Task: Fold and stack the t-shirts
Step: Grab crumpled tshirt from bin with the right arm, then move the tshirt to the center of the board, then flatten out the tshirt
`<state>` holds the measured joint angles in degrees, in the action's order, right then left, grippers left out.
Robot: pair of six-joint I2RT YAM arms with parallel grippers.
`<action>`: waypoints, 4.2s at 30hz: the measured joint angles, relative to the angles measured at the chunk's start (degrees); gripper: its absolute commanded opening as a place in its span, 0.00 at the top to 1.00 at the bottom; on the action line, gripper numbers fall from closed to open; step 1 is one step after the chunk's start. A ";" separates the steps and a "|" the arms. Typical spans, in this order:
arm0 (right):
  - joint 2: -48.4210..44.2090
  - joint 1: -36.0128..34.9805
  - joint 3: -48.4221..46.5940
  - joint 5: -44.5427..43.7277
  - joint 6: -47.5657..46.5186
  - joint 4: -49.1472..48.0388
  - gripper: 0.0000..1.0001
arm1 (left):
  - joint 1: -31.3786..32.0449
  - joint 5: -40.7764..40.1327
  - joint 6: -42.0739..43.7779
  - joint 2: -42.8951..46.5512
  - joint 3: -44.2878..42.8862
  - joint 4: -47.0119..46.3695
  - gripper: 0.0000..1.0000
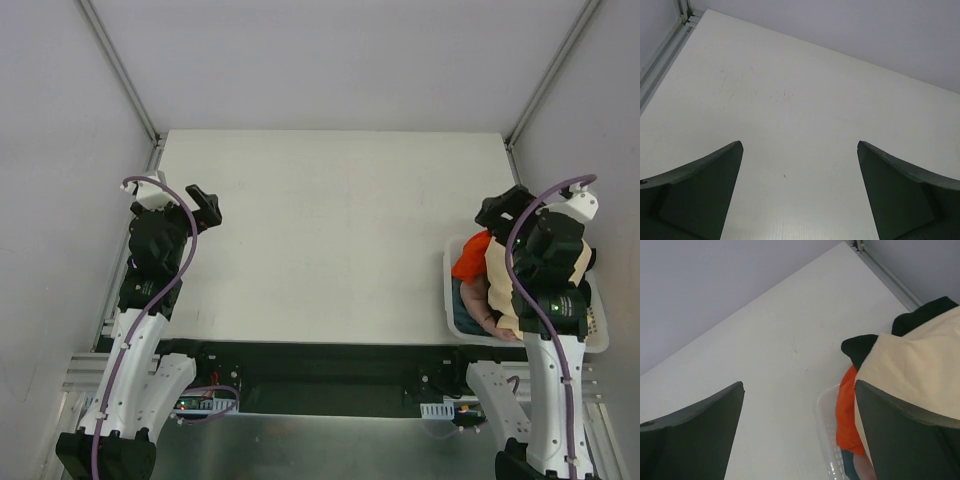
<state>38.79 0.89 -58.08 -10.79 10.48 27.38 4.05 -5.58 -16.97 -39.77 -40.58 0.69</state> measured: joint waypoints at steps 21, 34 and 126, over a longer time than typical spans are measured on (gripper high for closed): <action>22.16 17.03 -9.31 -14.14 0.02 21.24 0.17 | 0.00 -0.85 -0.61 -3.10 0.00 -0.02 0.01; 23.10 25.03 -8.35 -1.46 0.81 18.03 0.99 | 0.00 -0.85 -0.81 -3.41 0.00 -0.02 0.01; 55.45 -70.90 0.50 0.98 -8.74 -10.40 0.99 | 0.00 7.72 -18.23 -30.32 -7.28 21.53 0.00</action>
<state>94.24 -70.02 -57.58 -9.80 1.74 16.97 4.05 2.13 -35.20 -70.08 -47.86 22.22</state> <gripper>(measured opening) 0.040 0.993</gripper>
